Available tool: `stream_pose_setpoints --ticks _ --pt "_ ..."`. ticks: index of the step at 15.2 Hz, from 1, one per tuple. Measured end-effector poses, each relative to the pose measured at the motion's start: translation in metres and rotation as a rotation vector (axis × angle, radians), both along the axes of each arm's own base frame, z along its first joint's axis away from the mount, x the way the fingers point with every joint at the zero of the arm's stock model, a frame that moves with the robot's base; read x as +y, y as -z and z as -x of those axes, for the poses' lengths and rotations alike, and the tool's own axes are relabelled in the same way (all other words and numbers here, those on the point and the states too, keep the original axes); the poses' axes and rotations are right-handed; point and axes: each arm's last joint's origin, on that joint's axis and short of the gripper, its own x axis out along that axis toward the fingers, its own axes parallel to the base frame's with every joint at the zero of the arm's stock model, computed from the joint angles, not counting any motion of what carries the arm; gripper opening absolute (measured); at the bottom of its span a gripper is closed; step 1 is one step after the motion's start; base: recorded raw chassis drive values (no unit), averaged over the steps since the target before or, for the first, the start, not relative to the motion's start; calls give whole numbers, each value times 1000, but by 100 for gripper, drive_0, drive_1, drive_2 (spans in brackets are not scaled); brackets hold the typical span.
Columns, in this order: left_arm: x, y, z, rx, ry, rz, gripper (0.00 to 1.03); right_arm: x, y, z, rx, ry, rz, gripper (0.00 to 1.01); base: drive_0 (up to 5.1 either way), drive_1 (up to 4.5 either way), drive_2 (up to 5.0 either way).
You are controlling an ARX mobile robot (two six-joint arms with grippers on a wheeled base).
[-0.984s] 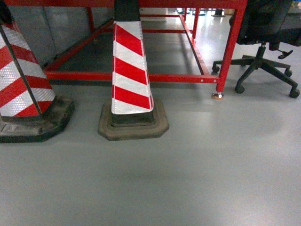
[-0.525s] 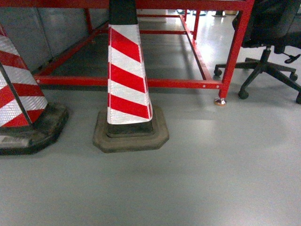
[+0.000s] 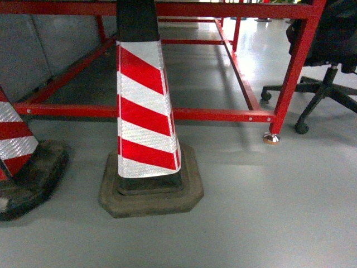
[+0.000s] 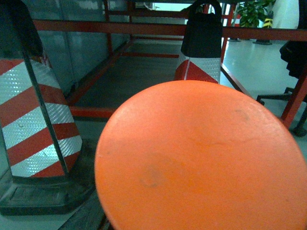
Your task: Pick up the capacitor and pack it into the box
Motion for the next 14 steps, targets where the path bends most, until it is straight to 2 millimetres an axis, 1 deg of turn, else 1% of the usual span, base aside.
stream_pose_setpoints --ticks 14 --pt "0 0 0 4 0 0 44 0 0 0 0 0 0 98 0 0 0"
